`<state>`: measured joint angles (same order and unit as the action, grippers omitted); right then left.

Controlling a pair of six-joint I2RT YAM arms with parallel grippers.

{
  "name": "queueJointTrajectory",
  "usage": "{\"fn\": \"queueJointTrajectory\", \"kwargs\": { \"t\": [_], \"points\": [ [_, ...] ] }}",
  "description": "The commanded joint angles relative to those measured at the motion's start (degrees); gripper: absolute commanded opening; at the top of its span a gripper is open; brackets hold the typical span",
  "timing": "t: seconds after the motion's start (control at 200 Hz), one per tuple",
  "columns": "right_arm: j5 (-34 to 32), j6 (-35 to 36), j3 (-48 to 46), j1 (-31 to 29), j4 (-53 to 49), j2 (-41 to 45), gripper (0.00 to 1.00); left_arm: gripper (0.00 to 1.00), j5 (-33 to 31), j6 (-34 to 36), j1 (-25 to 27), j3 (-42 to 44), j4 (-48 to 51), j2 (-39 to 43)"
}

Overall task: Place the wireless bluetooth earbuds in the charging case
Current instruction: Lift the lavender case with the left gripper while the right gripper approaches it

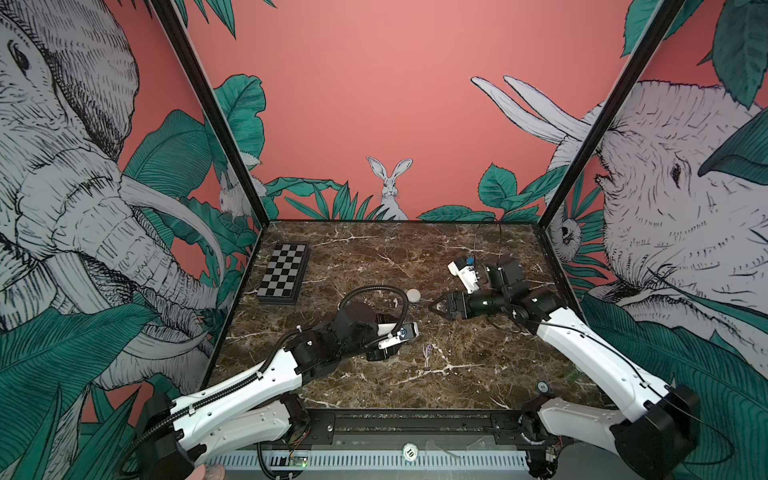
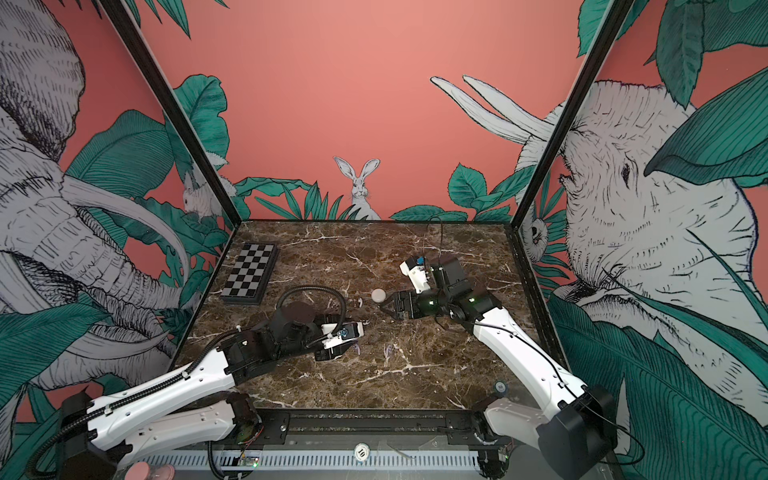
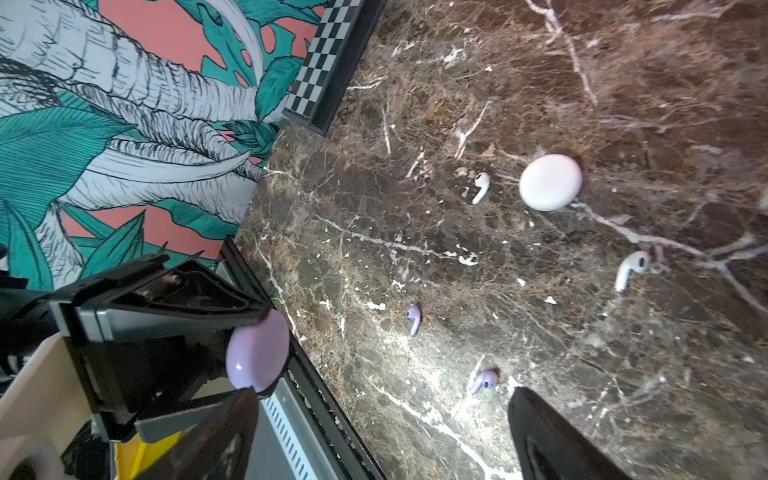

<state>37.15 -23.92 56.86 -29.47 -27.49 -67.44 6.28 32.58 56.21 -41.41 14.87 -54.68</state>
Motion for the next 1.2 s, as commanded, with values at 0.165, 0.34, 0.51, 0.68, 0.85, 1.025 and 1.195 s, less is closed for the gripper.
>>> {"fn": "queueJointTrajectory", "kwargs": {
  "t": [0.165, 0.34, 0.51, 0.68, 0.85, 1.025, 1.195],
  "points": [
    [6.24, -1.79, -2.25, -1.76, 4.55, -0.83, 0.8, 0.0, -1.79, -0.71, -0.04, 1.18, -4.51, -2.12],
    [5.85, -4.77, -3.02, -3.94, 5.92, -1.72, 0.77, 0.0, -0.65, -1.3, -0.04, -0.7, -2.88, -5.36],
    [5.06, -5.38, -2.48, -6.65, 6.95, -3.2, 0.76, 0.0, -0.39, -1.94, -0.04, -1.92, -2.13, -7.54],
    [4.78, -5.86, -3.03, -7.85, 8.14, -4.31, 0.7, 0.0, -0.53, -2.6, -0.04, -2.23, -2.0, -7.72],
    [4.59, -7.42, -3.35, -9.07, 10.06, -6.29, 0.61, 0.0, 0.04, -3.01, -0.04, -2.75, -1.2, -8.49],
    [3.55, -7.93, -3.16, -11.33, 11.1, -8.16, 0.59, 0.0, 0.24, -3.39, -0.04, -3.32, -0.58, -9.05],
    [2.75, -8.53, -3.13, -12.27, 12.19, -9.1, 0.55, 0.0, 0.48, -3.46, -0.03, -3.49, -0.21, -9.5]
  ]
}}
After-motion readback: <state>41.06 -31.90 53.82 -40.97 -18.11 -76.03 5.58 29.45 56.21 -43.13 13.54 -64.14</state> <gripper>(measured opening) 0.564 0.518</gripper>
